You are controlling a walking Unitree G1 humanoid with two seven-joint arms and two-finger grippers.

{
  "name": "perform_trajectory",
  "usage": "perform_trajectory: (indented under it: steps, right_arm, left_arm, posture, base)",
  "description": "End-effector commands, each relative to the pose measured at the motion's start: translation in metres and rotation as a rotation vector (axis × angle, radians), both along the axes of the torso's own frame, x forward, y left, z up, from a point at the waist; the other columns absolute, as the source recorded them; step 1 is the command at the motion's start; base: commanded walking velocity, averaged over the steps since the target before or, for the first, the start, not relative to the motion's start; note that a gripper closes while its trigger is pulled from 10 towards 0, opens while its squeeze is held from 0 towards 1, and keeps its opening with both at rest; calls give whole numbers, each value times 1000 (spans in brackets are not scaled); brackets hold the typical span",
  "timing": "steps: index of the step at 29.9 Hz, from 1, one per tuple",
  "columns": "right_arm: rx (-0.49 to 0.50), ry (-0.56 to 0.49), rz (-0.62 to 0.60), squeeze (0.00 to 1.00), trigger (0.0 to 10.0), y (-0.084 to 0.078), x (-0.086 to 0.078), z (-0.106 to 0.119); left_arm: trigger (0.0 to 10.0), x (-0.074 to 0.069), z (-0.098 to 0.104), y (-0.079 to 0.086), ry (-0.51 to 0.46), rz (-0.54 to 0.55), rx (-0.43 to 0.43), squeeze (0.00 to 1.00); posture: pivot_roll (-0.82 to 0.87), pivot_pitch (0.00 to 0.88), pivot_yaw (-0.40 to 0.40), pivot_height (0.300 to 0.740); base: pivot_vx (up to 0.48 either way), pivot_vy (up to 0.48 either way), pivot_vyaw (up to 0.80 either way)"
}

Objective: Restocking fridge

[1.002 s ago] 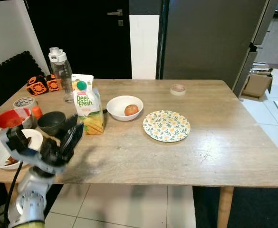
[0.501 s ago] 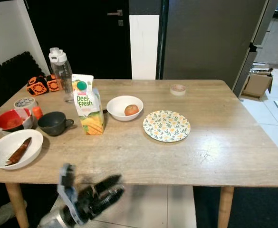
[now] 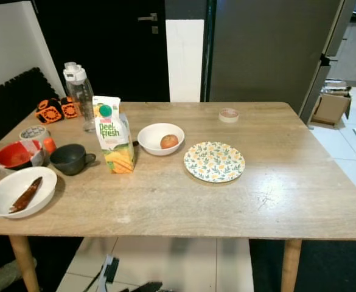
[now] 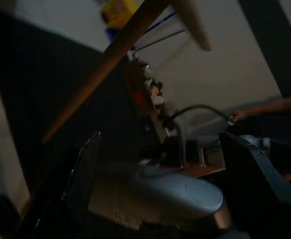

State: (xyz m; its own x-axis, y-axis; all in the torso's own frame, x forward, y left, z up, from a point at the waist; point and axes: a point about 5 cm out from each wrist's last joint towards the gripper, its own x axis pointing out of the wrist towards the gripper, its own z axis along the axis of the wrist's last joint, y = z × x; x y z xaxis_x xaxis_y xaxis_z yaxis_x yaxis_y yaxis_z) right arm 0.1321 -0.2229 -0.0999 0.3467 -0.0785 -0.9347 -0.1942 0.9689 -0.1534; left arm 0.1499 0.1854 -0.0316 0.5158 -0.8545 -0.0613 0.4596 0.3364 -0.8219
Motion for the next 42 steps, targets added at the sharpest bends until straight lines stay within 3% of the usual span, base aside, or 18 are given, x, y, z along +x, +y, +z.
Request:
perform_trajectory:
  steps: [1, 3, 5, 6, 7, 8, 9, 11, 12, 13, 21, 24, 33, 37, 42]
  right_arm:
    - [3, 5, 4, 0, 10000, 2, -2, -1]
    - [3, 5, 4, 0, 10000, 2, -2, -1]
    - [3, 7, 7, 0, 10000, 3, -2, -1]
    - [3, 7, 7, 0, 10000, 3, -2, -1]
    - [2, 7, 9, 0, 10000, 3, -2, -1]
    - [2, 7, 9, 0, 10000, 3, -2, -1]
    - [2, 7, 9, 0, 10000, 3, -2, -1]
    - [1, 3, 9, 0, 10000, 3, -1, -1]
    - [1, 3, 9, 0, 10000, 3, -1, -1]
    - [1, 2, 9, 0, 10000, 3, 0, -1]
    - [-6, -2, 10, 0, 10000, 0, 1, 0]
    - [-7, -1, 10, 0, 10000, 0, 1, 0]
    - [-6, -1, 14, 0, 10000, 1, 1, 0]
    - [-4, -3, 17, 0, 10000, 2, 2, 0]
    - [-4, -3, 24, 0, 10000, 4, 3, 0]
  left_arm:
    - [10000, -8, -15, 0, 73, 62, 73, 0]
    - [10000, -8, -15, 0, 73, 62, 73, 0]
    - [10000, -11, -33, 3, 192, 177, 239, 0]
    - [10000, -11, -33, 3, 192, 177, 239, 0]
    - [10000, -11, -44, 9, 270, 280, 399, 0]
    - [10000, -10, -46, 12, 287, 316, 457, 0]
    - [10000, -10, -46, 12, 287, 316, 457, 0]
    - [10000, -10, -53, 26, 359, 448, 630, 0]
    - [10000, -10, -53, 26, 359, 448, 630, 0]
    - [10000, -11, -54, 33, 391, 509, 685, 0]
    - [10000, -15, -58, 45, 454, 671, 788, 0]
    - [10000, -18, -60, 45, 483, 704, 788, 0]
    - [10000, -33, -70, 31, 546, 585, 908, 0]
    - [10000, -42, -74, 28, 577, 558, 929, 0]
    - [10000, -43, -75, 26, 586, 561, 928, 0]
  posture:
    - [-65, 0, 19, 740]
    - [-65, 0, 19, 740]
    - [-65, 0, 19, 740]
    - [-65, 0, 19, 740]
    - [-63, 0, 15, 740]
    - [-63, 0, 15, 740]
    - [-63, 0, 15, 740]
    - [-63, 0, 15, 740]
    - [-63, 0, 15, 740]
    - [-63, 0, 15, 740]
    - [-70, 0, 16, 740]
    - [-70, 0, 17, 740]
    - [-65, 0, 21, 740]
    - [-65, 0, 21, 740]
    - [-61, 0, 20, 740]
  base:
    - [0, 0, 0]
    - [0, 0, 0]
    - [0, 0, 0]
    - [0, 0, 0]
    - [0, 0, 0]
    - [0, 0, 0]
    - [0, 0, 0]
    - [0, 0, 0]
    - [0, 0, 0]
    - [0, 0, 0]
    - [0, 0, 0]
    - [0, 0, 0]
    - [0, 0, 0]
    - [0, 0, 0]
    - [0, 0, 0]
